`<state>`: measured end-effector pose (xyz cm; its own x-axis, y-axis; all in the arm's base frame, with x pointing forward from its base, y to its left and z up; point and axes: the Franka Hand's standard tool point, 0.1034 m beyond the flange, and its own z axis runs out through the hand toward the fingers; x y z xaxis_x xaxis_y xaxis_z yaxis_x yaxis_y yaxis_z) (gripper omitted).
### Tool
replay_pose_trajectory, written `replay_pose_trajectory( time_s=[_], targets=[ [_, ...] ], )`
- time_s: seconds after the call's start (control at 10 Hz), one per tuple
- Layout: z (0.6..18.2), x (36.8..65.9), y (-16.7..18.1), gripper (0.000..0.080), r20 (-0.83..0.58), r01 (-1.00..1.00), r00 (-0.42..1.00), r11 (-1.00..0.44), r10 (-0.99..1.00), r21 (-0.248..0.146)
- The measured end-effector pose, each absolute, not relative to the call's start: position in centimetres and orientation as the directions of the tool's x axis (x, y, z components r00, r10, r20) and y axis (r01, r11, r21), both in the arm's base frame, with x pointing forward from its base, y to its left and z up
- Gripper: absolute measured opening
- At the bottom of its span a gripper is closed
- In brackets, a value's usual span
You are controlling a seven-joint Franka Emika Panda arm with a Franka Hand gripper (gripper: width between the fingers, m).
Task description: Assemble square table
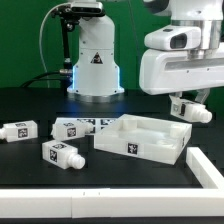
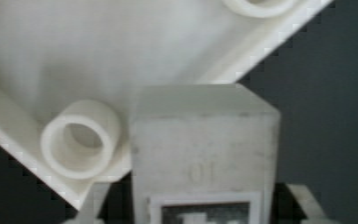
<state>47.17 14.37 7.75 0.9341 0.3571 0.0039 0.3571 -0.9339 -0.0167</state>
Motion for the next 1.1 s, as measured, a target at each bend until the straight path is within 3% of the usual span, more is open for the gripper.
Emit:
replay_pose_trajectory(
  time_s=[0.2,0.4,0.5,0.6,0.9,1.1],
  targets=[
    [7.6,47.0,14.8,0.0278,0.001,0.354,0.935,-0.935,0.354,-0.019],
    [6.2,46.6,17.4,0.0278,-0.028,0.126,0.991,-0.991,0.127,-0.036],
    [6.0,47.8,17.8,0.0278,-0.036,0.004,0.999,-0.998,0.006,-0.061],
    [5.9,48.2,17.8,0.0278,-0.032,-0.013,0.999,-0.998,-0.011,-0.066],
    [5.8,48.0,18.0,0.0278,-0.035,-0.011,0.999,-0.998,-0.008,-0.066],
    [4.6,46.9,19.6,0.0278,-0.059,-0.146,0.988,-0.988,-0.143,-0.057]
  ],
)
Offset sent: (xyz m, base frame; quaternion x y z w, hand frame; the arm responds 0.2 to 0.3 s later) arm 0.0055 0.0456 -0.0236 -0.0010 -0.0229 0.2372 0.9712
